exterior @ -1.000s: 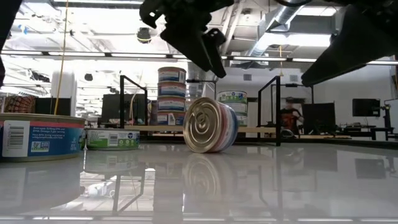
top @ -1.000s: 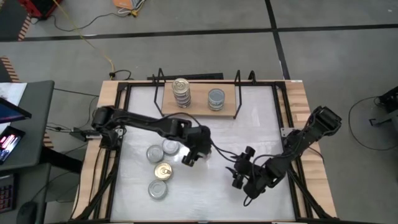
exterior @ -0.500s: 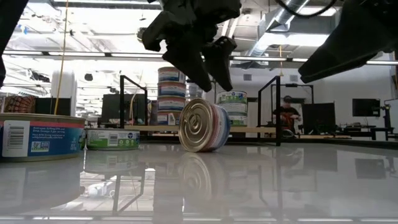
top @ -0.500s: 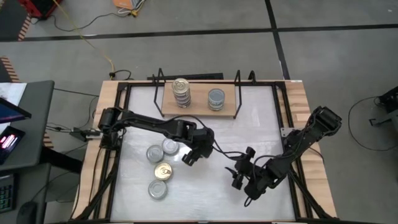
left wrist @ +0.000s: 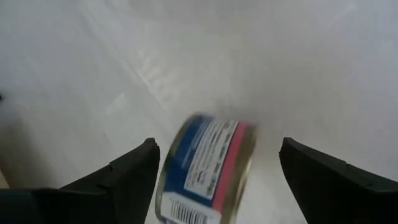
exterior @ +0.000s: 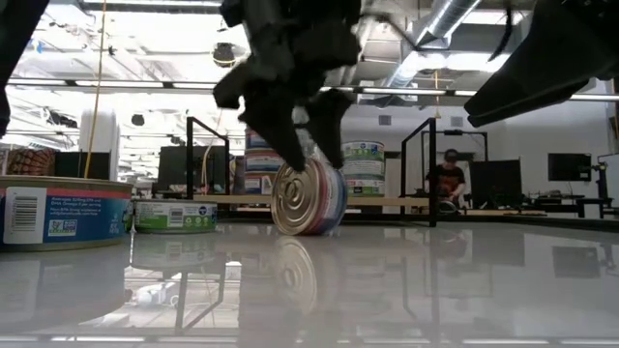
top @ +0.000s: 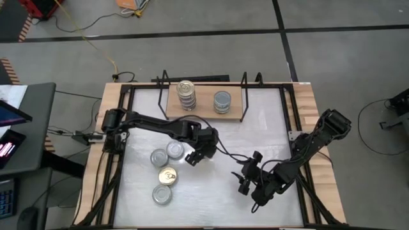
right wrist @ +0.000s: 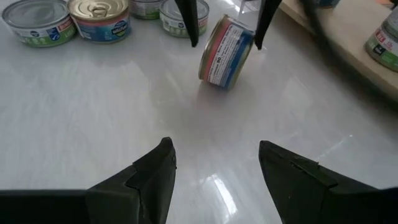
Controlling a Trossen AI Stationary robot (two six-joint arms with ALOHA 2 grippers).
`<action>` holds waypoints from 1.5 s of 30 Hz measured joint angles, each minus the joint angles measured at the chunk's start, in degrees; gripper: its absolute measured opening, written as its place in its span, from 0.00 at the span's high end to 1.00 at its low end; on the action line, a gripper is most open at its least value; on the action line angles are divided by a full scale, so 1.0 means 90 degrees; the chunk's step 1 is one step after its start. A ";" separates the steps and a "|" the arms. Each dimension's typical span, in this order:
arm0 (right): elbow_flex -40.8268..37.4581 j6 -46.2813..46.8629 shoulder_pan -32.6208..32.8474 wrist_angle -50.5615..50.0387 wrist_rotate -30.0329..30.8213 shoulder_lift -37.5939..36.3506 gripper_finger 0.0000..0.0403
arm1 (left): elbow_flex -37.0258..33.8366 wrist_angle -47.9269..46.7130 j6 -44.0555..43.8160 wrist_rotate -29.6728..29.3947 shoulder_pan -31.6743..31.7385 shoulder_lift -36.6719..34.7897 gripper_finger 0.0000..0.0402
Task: Stack canned seafood by type on shelf
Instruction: Stack the blue-pink tuna can on top of the other blue-pink tuna can on the shelf
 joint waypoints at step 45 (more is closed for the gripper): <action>0.0000 -0.0005 -0.0015 0.0108 0.0271 0.0000 0.35 | -0.0584 -0.0264 -0.1938 0.0555 0.2605 -0.3962 0.56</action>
